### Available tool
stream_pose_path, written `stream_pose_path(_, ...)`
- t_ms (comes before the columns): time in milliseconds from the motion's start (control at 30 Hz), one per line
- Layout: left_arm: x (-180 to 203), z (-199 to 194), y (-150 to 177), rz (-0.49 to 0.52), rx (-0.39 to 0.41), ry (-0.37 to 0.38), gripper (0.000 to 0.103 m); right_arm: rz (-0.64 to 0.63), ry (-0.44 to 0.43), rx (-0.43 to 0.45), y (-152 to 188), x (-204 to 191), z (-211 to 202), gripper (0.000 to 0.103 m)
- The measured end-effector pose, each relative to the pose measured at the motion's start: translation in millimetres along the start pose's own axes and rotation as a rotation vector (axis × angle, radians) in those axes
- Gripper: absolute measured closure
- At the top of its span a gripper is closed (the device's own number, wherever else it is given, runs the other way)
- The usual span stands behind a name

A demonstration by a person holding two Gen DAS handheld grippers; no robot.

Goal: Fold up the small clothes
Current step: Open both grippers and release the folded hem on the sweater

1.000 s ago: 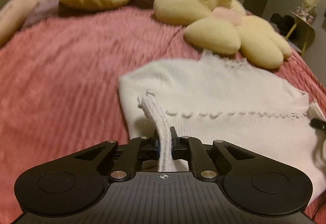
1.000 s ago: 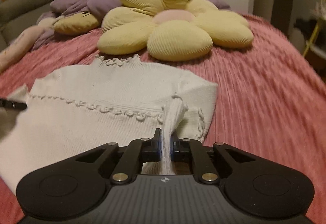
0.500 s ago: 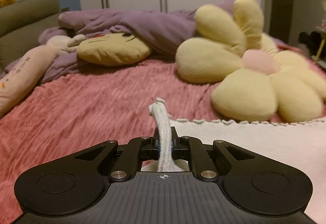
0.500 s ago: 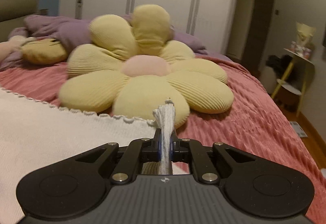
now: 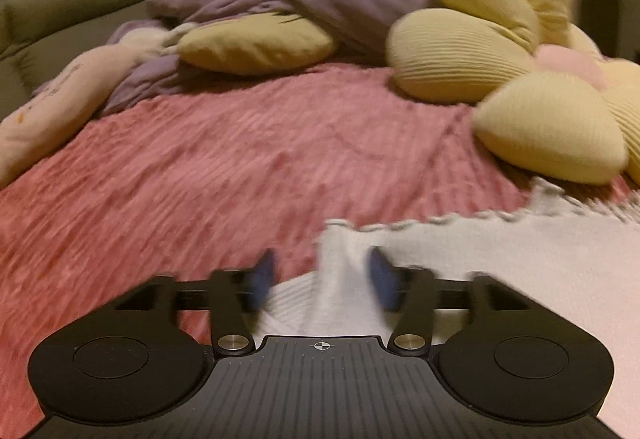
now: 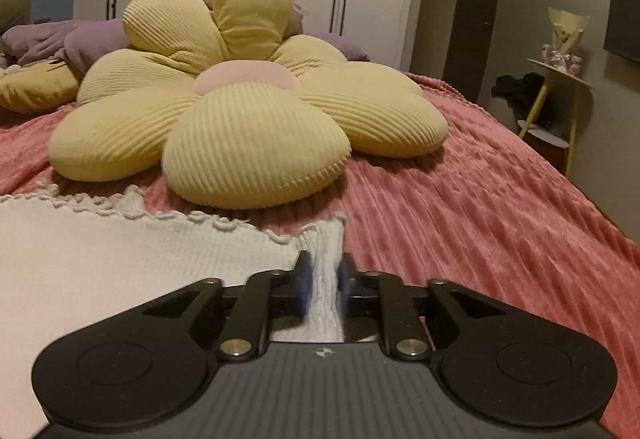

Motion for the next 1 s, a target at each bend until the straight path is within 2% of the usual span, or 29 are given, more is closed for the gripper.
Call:
stream_pose_path(33,-6,2,0,-0.032,-0.014,-0.012,0.017,0.012,0.022,0.002,0,3,2,0.062)
stream_pose_path(67,-11,4,0,-0.059,-0.028,-0.013,0.014,0.029,0.040,0.000,1,6,3,0.049)
stream_pose_path(100,-16,4,0,-0.084,-0.043,-0.015,0.009,0.047,0.055,-0.004,0,10,3,0.044)
stream_pose_path(167,-26,0,-2,-0.107,-0.066,-0.010,0.008,0.072,0.061,-0.006,0,16,2,0.032)
stream_pose_path(233,-30,-10,-4,-0.076,-0.066,-0.009,0.008,0.068,0.085,-0.006,-4,18,-2,0.023)
stream_pose_path(300,-32,-30,-6,-0.046,-0.030,-0.001,0.008,0.059,0.097,0.045,-9,18,-19,0.022)
stream_pose_path(333,-32,-38,-7,-0.046,-0.011,0.011,0.008,0.047,0.076,0.089,-11,15,-32,0.022)
stream_pose_path(433,-20,-64,-12,-0.081,0.046,0.074,0.005,0.027,-0.060,0.167,-14,-4,-66,0.022)
stream_pose_path(500,-6,-73,-11,-0.097,0.065,0.119,0.001,0.033,-0.195,0.129,-14,-26,-74,0.022)
stream_pose_path(567,10,-68,-4,-0.096,0.027,0.136,0.001,-0.002,-0.294,0.086,-11,-51,-76,0.022)
stream_pose_path(667,23,-45,18,-0.007,-0.034,0.057,0.000,-0.172,-0.361,0.069,5,-86,-73,0.022)
stream_pose_path(700,21,-40,26,0.000,-0.030,0.061,0.000,-0.237,-0.351,0.070,14,-90,-69,0.022)
stream_pose_path(733,13,-39,30,-0.037,-0.012,0.093,0.000,-0.267,-0.332,0.070,21,-89,-64,0.020)
stream_pose_path(800,-1,-36,28,-0.108,-0.025,0.101,0.000,-0.160,-0.311,0.048,17,-69,-59,0.016)
stream_pose_path(900,-7,-34,27,-0.087,-0.041,0.102,0.000,-0.072,-0.196,0.009,13,-35,-48,0.016)
stream_pose_path(967,-18,-38,26,-0.093,-0.055,0.108,0.000,-0.021,-0.185,-0.015,12,-14,-44,0.018)
stream_pose_path(1000,-24,-42,26,-0.106,-0.065,0.113,0.000,-0.034,-0.178,-0.013,11,-10,-44,0.019)
Point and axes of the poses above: each gripper's, at about its wrist camera, not at the fingertips, and z roughly the way its jaws point, x to its right, y to its underside, the point moved 1 cm from there along z, roughly the way its jaws point, and after that the axes turned 9 degrees about x, right-handed, at the moved point
